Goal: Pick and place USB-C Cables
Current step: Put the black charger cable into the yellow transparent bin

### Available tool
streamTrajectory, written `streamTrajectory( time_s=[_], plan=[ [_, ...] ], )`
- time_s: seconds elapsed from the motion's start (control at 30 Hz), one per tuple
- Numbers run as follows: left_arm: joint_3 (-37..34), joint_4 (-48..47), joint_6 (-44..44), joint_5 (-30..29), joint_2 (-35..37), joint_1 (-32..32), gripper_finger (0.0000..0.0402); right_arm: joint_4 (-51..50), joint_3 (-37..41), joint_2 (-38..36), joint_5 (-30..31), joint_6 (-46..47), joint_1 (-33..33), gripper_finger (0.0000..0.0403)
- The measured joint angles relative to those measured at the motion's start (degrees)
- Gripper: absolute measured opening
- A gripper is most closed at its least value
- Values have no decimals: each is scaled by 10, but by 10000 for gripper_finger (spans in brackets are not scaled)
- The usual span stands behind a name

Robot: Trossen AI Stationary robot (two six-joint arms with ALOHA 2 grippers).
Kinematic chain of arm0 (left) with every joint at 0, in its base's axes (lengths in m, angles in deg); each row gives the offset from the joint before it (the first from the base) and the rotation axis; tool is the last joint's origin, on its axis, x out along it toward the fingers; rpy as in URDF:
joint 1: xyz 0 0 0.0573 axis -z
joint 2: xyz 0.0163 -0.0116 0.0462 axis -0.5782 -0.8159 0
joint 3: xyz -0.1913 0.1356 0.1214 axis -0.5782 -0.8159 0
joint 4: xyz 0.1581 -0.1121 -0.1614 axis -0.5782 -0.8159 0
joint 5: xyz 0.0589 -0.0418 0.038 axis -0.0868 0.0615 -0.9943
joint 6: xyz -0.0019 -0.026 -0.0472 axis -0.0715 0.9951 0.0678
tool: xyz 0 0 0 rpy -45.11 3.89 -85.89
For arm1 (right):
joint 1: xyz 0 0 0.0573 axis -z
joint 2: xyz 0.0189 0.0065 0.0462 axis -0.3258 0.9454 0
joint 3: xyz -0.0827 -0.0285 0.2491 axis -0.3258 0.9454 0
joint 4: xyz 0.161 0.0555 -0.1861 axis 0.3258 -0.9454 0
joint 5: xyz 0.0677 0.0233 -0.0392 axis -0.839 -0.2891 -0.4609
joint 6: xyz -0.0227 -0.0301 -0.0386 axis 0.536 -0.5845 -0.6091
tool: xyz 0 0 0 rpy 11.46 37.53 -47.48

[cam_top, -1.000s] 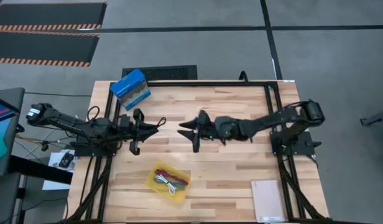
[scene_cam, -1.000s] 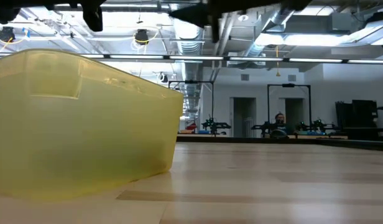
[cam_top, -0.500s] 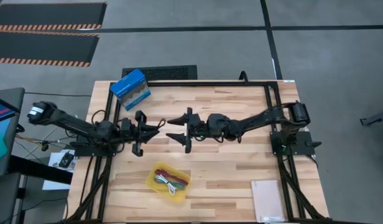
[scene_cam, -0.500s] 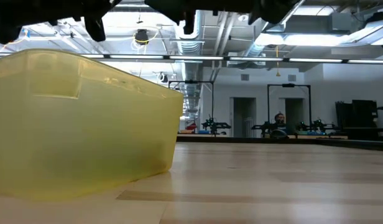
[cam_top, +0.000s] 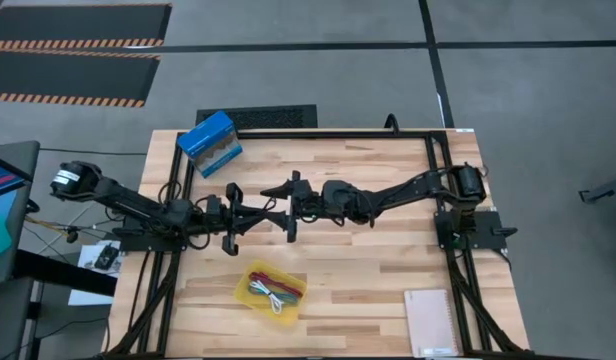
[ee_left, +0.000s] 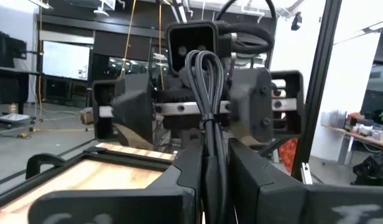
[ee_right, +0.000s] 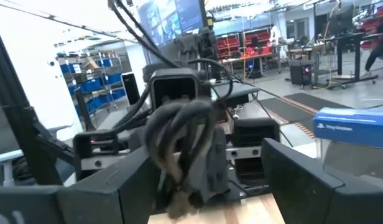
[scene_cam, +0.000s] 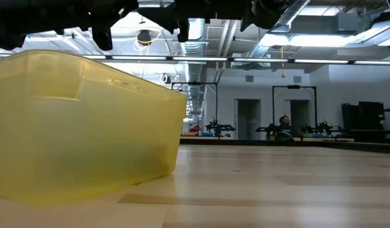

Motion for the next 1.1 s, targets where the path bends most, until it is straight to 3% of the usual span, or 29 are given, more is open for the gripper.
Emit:
streamTrajectory(
  time_s=[0.13,0.23,0.37,0.57,1.1],
  plan=[
    [0,15,-1,-2,-8,0,29,-9,0,-1,1,2,1,281],
    [0,19,-2,-4,-12,0,32,-10,0,-1,1,2,1,247],
    [0,21,-1,-8,-22,-1,30,-12,0,-1,0,9,0,175],
    [0,22,9,-21,-26,-1,33,-19,0,-1,-3,35,-1,27],
    [1,-5,51,-34,-25,-1,50,-29,0,-5,7,70,0,19]
  ],
)
